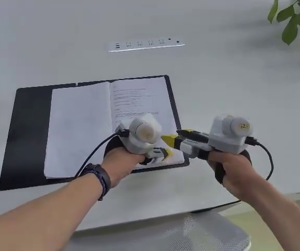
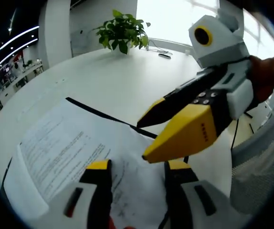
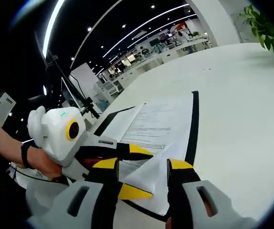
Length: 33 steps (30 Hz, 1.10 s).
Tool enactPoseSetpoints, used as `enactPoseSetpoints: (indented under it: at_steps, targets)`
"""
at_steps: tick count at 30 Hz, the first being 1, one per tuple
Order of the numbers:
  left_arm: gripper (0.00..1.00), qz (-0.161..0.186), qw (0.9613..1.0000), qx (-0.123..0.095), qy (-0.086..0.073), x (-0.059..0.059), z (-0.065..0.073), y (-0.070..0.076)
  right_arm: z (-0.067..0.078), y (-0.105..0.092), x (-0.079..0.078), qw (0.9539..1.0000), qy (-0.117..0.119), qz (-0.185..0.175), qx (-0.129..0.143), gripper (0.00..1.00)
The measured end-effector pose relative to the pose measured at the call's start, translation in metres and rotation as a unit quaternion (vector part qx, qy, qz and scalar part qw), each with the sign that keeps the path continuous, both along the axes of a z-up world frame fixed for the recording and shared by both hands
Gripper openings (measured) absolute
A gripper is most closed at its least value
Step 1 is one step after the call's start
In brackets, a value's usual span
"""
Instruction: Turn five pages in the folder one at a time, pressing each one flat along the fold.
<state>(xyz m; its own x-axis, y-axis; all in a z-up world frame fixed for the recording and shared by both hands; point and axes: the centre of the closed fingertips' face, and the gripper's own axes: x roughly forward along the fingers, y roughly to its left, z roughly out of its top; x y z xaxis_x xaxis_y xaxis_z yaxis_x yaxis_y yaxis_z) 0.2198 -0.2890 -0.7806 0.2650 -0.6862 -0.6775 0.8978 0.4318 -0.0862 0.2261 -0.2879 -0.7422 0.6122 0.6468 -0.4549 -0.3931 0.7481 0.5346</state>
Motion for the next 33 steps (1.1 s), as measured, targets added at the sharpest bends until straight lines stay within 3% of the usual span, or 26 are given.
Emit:
enactPoseSetpoints:
  at_steps: [5,10,19,22,29,31,33]
  targets:
    - [0.43,0.0,1.0,-0.004,0.0,-0.002,0.0,0.002,-0.01,0.005,-0.002,0.9998,0.013,0.016,-0.002,0.37]
    - [0.44,-0.001,1.0,-0.005,0.004,-0.007,0.001,0.004,-0.008,0.004,0.0,0.9997,0.018,0.01,0.013,0.32]
    - [0.49,-0.007,0.9999,0.004,0.008,-0.022,0.005,0.015,-0.007,-0.001,-0.01,0.9993,0.026,0.006,0.024,0.22]
    - [0.51,0.009,0.9999,-0.003,0.013,-0.025,0.007,0.024,-0.006,0.0,-0.015,0.9993,0.025,0.006,0.026,0.13]
    - [0.52,0.05,0.9985,-0.009,0.019,-0.03,0.01,0.046,-0.009,0.002,-0.02,0.9992,0.027,-0.002,0.029,0.03]
    - [0.53,0.074,0.9966,-0.027,0.022,-0.029,0.016,0.051,-0.009,0.004,-0.019,0.9989,0.029,-0.009,0.036,0.02]
    - [0.53,0.082,0.996,-0.03,0.021,-0.03,0.02,0.056,-0.009,0.005,-0.017,0.9985,0.031,-0.019,0.041,0.01]
